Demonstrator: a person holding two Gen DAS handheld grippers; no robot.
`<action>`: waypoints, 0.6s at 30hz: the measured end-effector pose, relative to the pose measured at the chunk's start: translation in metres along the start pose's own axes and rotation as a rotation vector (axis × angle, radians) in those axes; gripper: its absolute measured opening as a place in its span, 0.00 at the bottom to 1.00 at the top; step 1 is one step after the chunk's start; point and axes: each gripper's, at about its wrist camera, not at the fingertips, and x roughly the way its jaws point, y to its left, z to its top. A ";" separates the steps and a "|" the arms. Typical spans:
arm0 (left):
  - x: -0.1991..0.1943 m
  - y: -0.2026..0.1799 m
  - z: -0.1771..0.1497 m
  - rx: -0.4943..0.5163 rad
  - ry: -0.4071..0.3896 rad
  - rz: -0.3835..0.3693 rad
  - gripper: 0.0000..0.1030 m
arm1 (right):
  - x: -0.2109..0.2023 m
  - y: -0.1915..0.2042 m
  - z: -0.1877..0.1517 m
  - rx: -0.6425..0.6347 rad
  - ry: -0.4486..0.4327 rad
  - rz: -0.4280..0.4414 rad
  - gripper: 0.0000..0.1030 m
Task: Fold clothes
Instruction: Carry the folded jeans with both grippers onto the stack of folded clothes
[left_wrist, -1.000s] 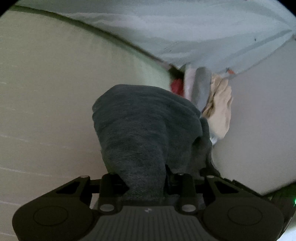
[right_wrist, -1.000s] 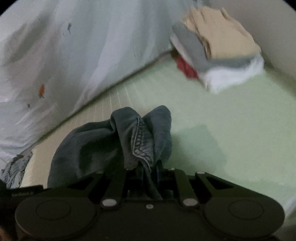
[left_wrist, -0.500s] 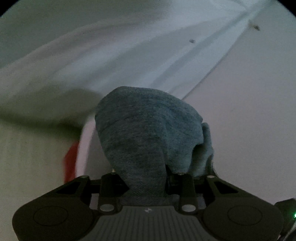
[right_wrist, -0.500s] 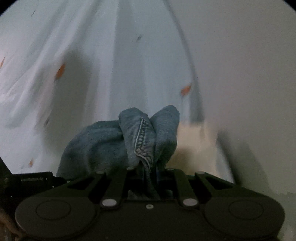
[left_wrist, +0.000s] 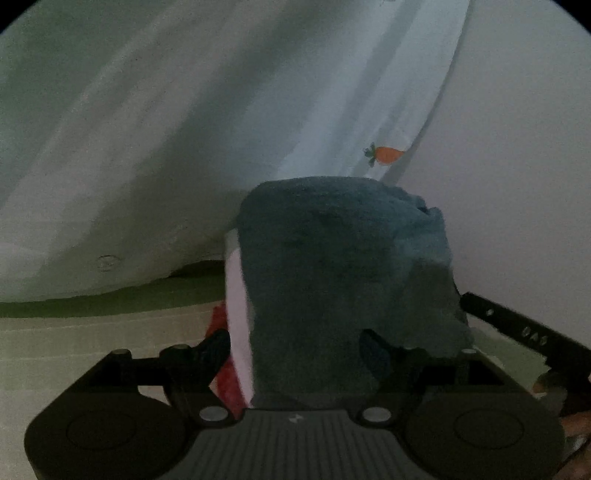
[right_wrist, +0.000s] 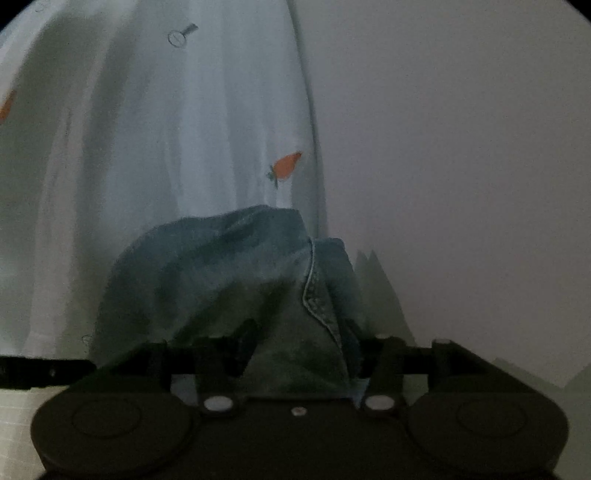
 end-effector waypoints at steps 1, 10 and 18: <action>-0.001 0.002 0.003 0.003 -0.010 0.004 0.80 | -0.008 0.001 0.001 0.007 -0.010 -0.005 0.56; -0.085 -0.022 -0.047 0.119 -0.058 -0.002 0.99 | -0.133 0.019 -0.025 0.096 -0.107 -0.042 0.94; -0.140 -0.026 -0.111 0.208 -0.021 -0.045 1.00 | -0.205 0.039 -0.079 0.057 -0.020 -0.128 1.00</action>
